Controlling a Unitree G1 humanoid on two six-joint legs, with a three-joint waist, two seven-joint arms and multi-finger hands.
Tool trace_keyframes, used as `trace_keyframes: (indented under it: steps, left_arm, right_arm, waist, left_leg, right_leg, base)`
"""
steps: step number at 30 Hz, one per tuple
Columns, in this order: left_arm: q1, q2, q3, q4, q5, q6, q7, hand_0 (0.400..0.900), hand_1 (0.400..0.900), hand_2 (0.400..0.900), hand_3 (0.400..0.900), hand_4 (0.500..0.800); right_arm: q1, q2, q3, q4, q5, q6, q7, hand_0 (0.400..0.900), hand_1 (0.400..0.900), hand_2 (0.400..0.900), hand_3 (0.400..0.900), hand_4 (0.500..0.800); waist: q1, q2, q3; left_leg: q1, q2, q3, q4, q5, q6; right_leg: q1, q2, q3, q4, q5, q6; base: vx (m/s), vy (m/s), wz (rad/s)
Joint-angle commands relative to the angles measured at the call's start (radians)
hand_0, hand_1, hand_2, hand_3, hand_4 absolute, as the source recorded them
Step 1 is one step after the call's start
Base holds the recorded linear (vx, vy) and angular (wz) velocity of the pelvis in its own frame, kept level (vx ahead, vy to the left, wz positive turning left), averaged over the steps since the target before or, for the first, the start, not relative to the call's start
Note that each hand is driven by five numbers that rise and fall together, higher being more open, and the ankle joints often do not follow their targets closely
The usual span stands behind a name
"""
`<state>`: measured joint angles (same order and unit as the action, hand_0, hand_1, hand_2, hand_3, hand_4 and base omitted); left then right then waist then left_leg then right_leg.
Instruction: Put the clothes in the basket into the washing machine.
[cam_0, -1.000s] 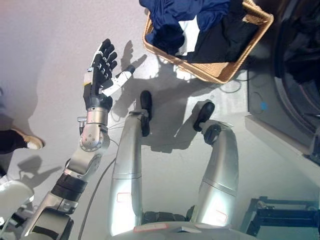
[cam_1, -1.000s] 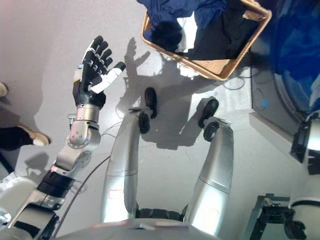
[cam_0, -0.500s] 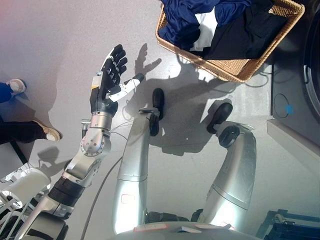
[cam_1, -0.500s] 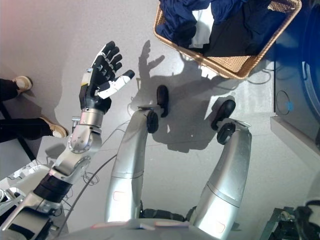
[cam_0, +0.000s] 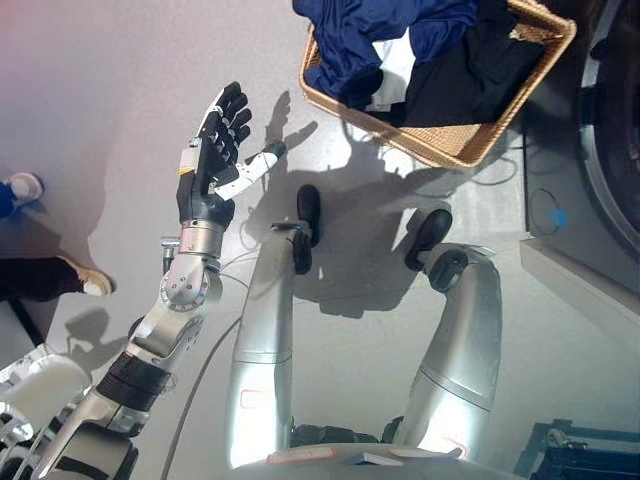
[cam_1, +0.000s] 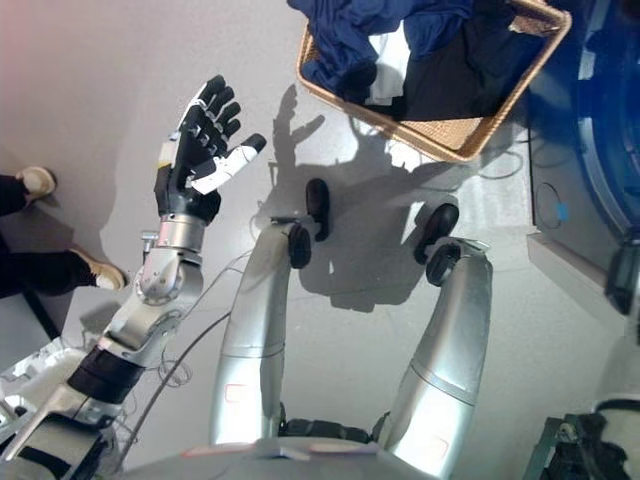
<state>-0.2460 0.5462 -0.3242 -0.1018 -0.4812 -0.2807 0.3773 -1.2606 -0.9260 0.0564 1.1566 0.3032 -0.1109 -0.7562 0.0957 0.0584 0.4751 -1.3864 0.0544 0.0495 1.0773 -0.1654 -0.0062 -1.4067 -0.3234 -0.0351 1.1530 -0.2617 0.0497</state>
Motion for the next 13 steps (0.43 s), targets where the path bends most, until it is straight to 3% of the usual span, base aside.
trace_keyframes:
  steps: [1,8,10,12,13]
  left_arm:
    - [0.069,-0.062,0.072,-0.017,0.002,-0.095,0.038,0.900,0.900,0.900,0.900,0.800]
    - [0.072,-0.120,0.110,0.071,0.000,-0.077,0.059,0.900,0.900,0.900,0.900,0.800]
    - [0.068,-0.159,0.115,0.133,-0.006,-0.066,0.053,0.900,0.900,0.900,0.900,0.800]
    - [0.072,-0.178,0.119,0.157,-0.020,-0.066,0.047,0.900,0.900,0.900,0.900,0.800]
    - [0.071,-0.190,0.121,0.179,-0.016,-0.064,0.040,0.900,0.900,0.900,0.900,0.800]
  right_arm:
    - [0.206,0.080,0.004,-0.162,-0.037,-0.115,-0.097,0.900,0.900,0.900,0.900,0.800]
    - [0.517,0.385,-0.151,-0.645,-0.194,-0.141,-0.143,0.900,0.900,0.900,0.900,0.800]
    - [0.636,0.502,-0.167,-0.769,-0.241,-0.157,-0.100,0.900,0.900,0.900,0.900,0.800]
    - [0.697,0.556,-0.157,-0.834,-0.246,-0.170,-0.065,0.900,0.900,0.900,0.900,0.800]
    - [0.746,0.582,-0.146,-0.864,-0.243,-0.185,-0.021,0.900,0.900,0.900,0.900,0.800]
  waist:
    - [-0.046,0.019,-0.147]
    - [-0.100,-0.009,-0.146]
    - [-0.115,-0.022,-0.152]
    - [-0.119,-0.032,-0.149]
    - [-0.126,-0.040,-0.146]
  left_leg:
    - [0.002,0.017,-0.085,0.003,-0.075,-0.045]
    - [0.134,0.022,-0.055,-0.132,-0.058,-0.043]
    - [0.207,0.027,-0.046,-0.209,-0.040,-0.039]
    - [0.252,0.032,-0.043,-0.246,-0.031,-0.040]
    - [0.271,0.033,-0.035,-0.272,0.005,-0.032]
  right_leg:
    - [-0.015,0.061,-0.016,-0.028,0.043,0.054]
    - [0.128,0.083,-0.046,-0.178,0.073,0.058]
    - [0.203,0.088,-0.060,-0.245,0.090,0.065]
    - [0.250,0.087,-0.066,-0.276,0.096,0.069]
    - [0.274,0.083,-0.073,-0.315,0.137,0.063]
  base:
    - [-0.05,0.075,-0.16]
    - [-0.03,0.064,-0.15]
    - [-0.01,0.059,-0.08]
    - [-0.04,0.032,-0.02]
    - [-0.08,0.025,0.00]
